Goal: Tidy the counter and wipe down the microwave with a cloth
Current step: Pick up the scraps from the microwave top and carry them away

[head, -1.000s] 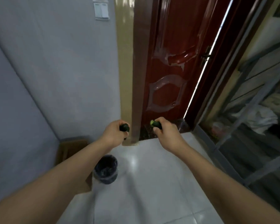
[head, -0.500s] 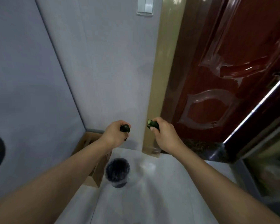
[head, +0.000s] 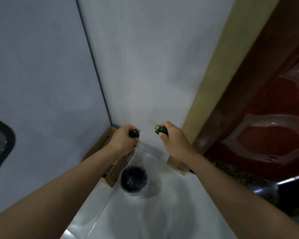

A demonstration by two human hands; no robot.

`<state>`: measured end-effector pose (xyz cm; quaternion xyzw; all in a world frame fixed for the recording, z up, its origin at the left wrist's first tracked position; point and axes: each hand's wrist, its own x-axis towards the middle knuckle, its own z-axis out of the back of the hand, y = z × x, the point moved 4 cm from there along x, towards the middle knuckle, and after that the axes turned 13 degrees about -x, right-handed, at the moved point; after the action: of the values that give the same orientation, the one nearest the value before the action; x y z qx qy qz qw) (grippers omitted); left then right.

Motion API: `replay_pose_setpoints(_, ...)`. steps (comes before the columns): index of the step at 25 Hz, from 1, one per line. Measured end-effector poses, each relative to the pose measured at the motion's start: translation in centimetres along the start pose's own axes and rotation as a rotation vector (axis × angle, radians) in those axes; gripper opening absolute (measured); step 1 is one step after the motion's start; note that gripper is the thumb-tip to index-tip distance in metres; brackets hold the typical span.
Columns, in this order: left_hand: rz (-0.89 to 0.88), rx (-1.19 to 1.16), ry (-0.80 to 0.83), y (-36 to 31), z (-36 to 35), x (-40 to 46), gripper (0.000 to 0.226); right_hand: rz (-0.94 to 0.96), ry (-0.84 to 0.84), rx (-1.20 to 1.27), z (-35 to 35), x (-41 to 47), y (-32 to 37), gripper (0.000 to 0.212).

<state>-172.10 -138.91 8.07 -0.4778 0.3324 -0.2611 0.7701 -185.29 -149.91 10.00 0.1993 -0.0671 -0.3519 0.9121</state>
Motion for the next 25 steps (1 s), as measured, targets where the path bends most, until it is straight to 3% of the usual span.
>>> replay_pose_setpoints(5,0.074,0.002,-0.159,1.5,-1.0,3.1,0.022,0.163,0.135,-0.018,-2.1,6.5,-1.8,0.027)
replay_pose_setpoints(13,0.319,-0.193,-0.474,5.6,-6.5,6.2,0.023,0.427,0.410,-0.042,-7.7,14.0,-6.2,0.024)
replay_pose_setpoints(25,0.536,-0.162,-0.582,21.6,-9.7,9.4,0.030,0.510,0.626,-0.082,-25.6,16.8,-9.8,0.023)
